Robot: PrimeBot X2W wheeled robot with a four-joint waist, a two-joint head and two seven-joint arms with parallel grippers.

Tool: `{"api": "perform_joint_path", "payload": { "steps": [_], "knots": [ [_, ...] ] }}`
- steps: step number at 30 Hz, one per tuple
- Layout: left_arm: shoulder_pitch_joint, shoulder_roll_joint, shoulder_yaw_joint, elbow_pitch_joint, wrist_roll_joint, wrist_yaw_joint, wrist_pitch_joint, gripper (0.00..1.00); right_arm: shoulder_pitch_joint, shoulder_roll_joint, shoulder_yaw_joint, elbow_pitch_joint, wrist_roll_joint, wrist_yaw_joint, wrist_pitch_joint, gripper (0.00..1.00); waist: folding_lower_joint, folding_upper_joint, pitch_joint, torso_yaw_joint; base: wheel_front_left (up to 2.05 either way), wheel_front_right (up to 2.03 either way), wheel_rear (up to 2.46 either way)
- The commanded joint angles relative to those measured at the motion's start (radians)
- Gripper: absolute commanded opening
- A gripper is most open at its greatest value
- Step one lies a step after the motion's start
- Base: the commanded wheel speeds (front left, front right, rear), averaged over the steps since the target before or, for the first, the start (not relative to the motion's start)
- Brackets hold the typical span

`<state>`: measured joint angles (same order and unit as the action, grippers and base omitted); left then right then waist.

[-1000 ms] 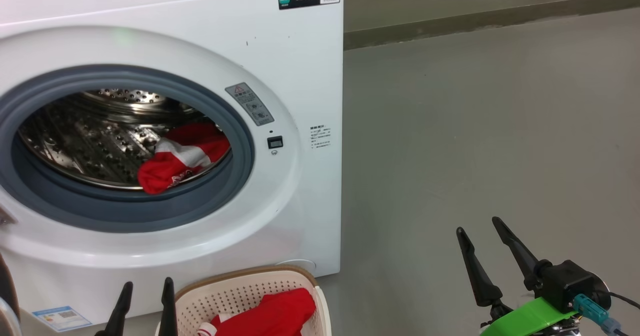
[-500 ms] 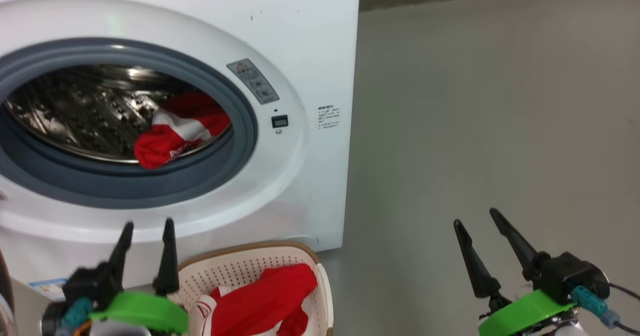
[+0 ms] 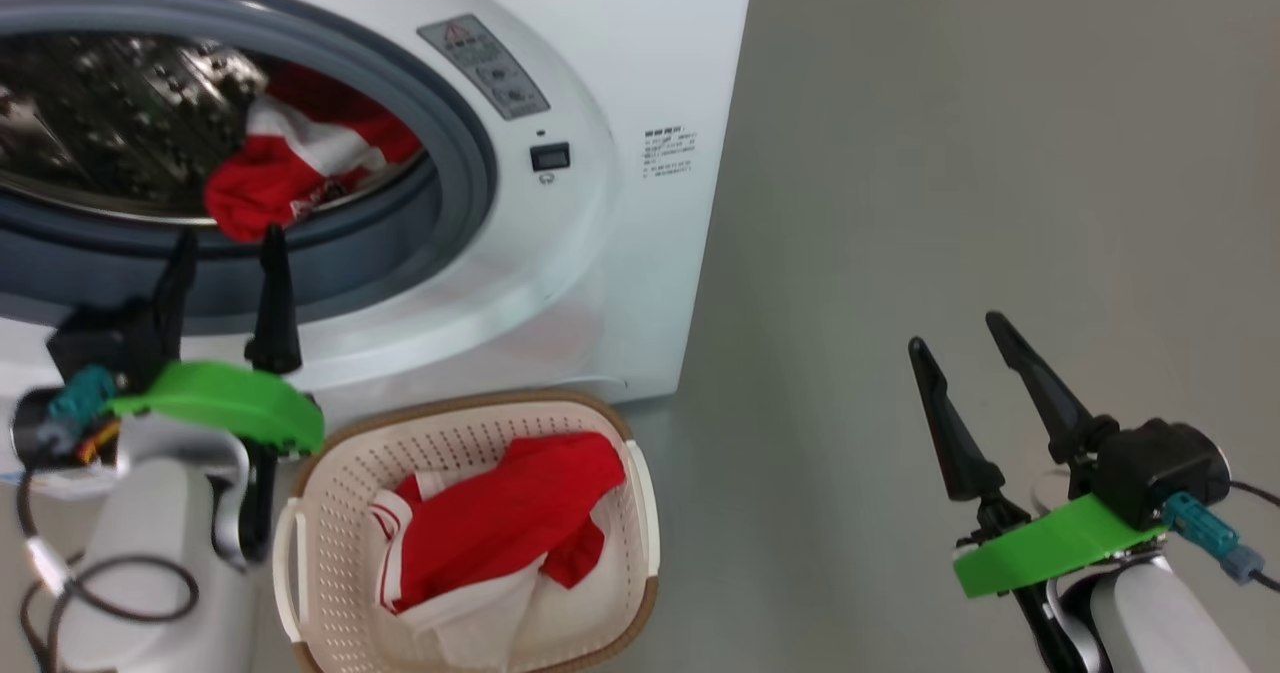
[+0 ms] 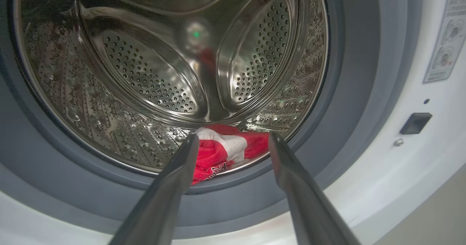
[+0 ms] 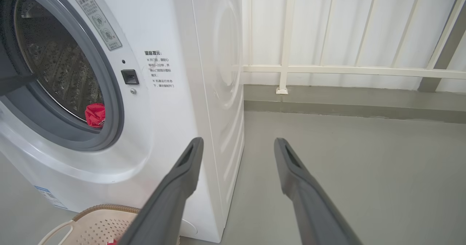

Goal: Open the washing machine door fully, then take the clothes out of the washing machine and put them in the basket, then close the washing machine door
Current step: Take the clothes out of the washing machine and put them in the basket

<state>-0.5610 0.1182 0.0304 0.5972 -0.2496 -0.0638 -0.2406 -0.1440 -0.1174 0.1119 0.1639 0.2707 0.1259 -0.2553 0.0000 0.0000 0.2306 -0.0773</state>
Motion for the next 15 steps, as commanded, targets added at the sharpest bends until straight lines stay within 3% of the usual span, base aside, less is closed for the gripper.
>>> {"api": "perform_joint_path", "payload": {
  "steps": [1, 15],
  "knots": [
    [-0.052, 0.037, 0.026, 0.0, -0.005, -0.009, -0.01, 1.0, -0.033, -0.007, 0.019, -0.03, -0.005, 0.005, -0.006, 1.0, 0.0, 0.0, 0.072, -0.007, 0.0, 0.0, 0.0],
    [-0.358, 0.098, 0.046, 0.246, 0.007, 0.004, -0.021, 1.0, -0.098, -0.028, 0.003, -0.055, -0.005, 0.005, -0.006, 1.0, 0.0, 0.0, 0.222, -0.052, 0.0, 0.0, 0.0]
  ]
}}
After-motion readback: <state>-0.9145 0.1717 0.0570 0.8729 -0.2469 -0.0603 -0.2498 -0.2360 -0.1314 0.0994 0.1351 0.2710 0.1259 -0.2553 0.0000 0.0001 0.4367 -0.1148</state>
